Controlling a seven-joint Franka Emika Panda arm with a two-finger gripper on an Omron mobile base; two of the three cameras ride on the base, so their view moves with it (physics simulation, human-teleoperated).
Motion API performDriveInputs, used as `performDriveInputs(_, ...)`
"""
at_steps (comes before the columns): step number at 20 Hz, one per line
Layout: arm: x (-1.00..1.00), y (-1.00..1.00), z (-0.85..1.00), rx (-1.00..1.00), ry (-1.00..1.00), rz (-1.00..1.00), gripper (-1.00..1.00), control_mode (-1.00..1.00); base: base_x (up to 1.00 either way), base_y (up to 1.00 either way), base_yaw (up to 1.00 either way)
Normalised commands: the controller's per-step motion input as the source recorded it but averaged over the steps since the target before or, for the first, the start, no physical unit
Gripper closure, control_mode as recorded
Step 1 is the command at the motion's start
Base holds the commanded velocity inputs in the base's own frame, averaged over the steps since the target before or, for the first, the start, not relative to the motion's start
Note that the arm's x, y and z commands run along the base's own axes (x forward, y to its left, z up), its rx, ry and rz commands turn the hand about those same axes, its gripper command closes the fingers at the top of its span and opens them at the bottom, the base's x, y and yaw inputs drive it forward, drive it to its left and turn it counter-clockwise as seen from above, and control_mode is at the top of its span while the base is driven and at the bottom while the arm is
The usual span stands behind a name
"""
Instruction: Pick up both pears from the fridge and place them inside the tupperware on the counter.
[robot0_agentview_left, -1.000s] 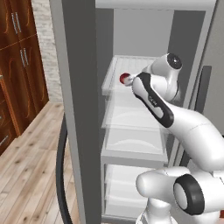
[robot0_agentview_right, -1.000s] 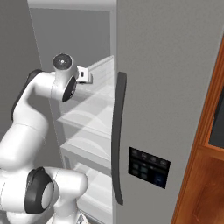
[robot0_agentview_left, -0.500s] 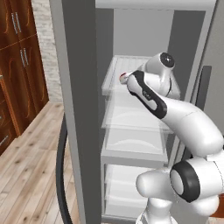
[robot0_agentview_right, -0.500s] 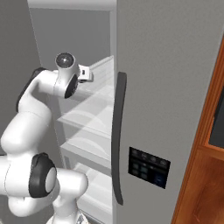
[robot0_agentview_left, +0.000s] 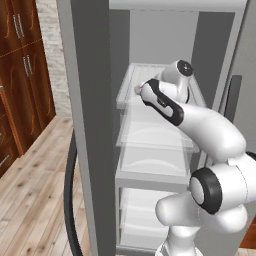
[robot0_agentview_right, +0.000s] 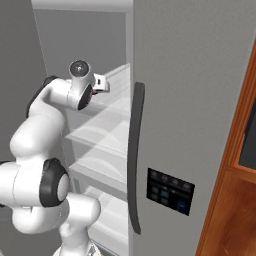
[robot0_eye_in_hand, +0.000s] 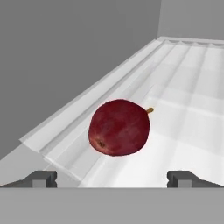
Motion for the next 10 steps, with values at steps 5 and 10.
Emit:
performDriveInputs(5,0.36,0.05,-0.13,0.0,0.0,0.0,-1.0,-1.0,0.0,0.0,0.0)
performDriveInputs(10,0.35,0.09,-0.13,0.0,0.0,0.0,-1.0,-1.0,0.0,0.0,0.0)
